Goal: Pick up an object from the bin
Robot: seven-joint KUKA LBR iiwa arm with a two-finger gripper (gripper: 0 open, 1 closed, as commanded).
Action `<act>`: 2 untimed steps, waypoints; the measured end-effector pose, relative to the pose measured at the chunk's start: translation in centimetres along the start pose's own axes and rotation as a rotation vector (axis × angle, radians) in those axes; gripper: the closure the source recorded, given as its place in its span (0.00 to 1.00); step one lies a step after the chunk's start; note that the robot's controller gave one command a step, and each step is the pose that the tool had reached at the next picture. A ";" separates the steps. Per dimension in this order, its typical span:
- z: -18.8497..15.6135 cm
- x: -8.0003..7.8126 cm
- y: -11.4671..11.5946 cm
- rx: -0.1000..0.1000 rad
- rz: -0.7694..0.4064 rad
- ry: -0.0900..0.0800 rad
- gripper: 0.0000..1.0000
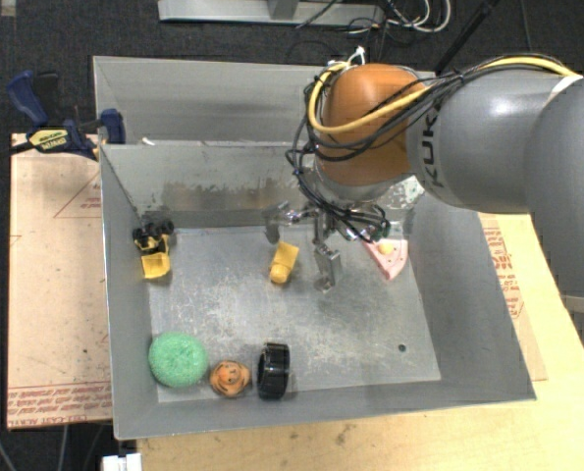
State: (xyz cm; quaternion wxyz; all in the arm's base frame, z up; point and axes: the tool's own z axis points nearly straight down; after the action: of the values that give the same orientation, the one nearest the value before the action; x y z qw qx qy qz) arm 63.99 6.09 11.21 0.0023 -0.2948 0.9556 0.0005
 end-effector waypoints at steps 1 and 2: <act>2.6 0.5 -0.8 -0.001 -0.111 0.001 0.00; 4.2 1.1 -1.2 -0.001 -0.194 0.002 1.00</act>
Offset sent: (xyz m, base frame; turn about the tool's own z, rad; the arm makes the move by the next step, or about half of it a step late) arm -0.0025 -0.0167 -0.0421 -0.1976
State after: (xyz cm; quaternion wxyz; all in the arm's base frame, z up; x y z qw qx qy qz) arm 63.80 4.50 7.03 0.0014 -0.3861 0.9224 0.0007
